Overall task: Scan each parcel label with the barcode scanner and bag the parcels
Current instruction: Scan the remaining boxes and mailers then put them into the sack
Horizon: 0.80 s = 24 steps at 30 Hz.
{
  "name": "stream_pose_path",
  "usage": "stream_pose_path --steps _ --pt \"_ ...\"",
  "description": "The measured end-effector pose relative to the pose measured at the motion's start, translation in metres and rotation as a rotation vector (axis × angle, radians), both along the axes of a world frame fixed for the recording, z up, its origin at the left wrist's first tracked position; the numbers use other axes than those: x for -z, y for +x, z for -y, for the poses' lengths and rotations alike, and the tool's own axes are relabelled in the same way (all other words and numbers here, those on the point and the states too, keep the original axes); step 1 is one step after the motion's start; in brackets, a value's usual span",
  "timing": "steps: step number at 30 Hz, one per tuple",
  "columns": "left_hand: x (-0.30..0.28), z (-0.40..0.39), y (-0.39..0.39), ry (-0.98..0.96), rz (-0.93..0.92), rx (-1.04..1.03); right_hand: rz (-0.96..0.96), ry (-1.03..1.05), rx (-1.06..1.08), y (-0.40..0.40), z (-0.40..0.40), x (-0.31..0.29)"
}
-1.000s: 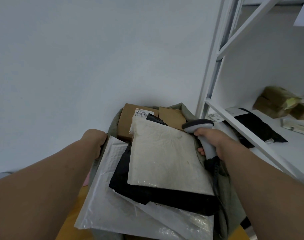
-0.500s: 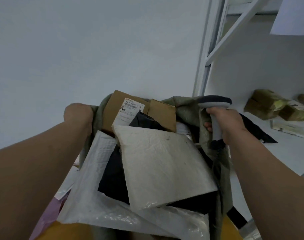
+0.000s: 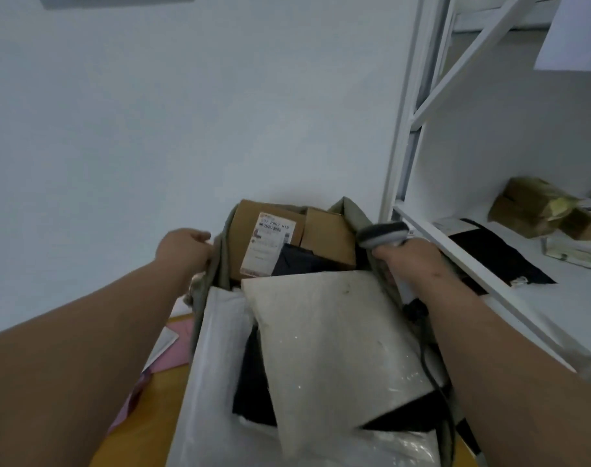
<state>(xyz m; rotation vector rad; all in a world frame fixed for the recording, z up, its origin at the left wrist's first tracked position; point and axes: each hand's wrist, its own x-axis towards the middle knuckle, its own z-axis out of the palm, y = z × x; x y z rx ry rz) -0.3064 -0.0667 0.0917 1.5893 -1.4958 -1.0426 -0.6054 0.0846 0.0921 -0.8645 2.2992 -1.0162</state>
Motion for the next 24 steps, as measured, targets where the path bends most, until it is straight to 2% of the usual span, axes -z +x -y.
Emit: stream_pose_path --steps 3,10,14,17,19,20,22,24 --pt "0.025 -0.015 0.006 0.169 -0.065 0.088 -0.017 0.066 -0.012 0.007 -0.006 0.019" --pt "0.033 -0.044 0.011 0.137 0.005 0.171 -0.030 0.065 -0.006 0.012 -0.019 0.022" --pt "0.002 -0.081 -0.015 -0.187 0.437 0.212 0.026 -0.004 0.018 0.014 -0.036 0.023" --pt "-0.018 -0.119 -0.046 -0.339 0.716 0.605 0.066 -0.028 0.048 0.017 -0.048 0.022" --pt "-0.009 -0.145 -0.062 -0.407 0.974 0.901 0.104 -0.067 0.065 0.019 -0.059 0.021" --pt "0.000 -0.153 -0.066 -0.455 1.090 0.979 0.119 -0.072 0.072 0.019 -0.065 0.021" --pt "0.021 -0.158 -0.070 -0.490 1.226 0.992 0.159 -0.081 0.088 0.019 -0.080 0.021" --pt "0.034 -0.155 -0.070 -0.461 1.247 0.923 0.235 -0.098 0.124 0.014 -0.096 0.025"
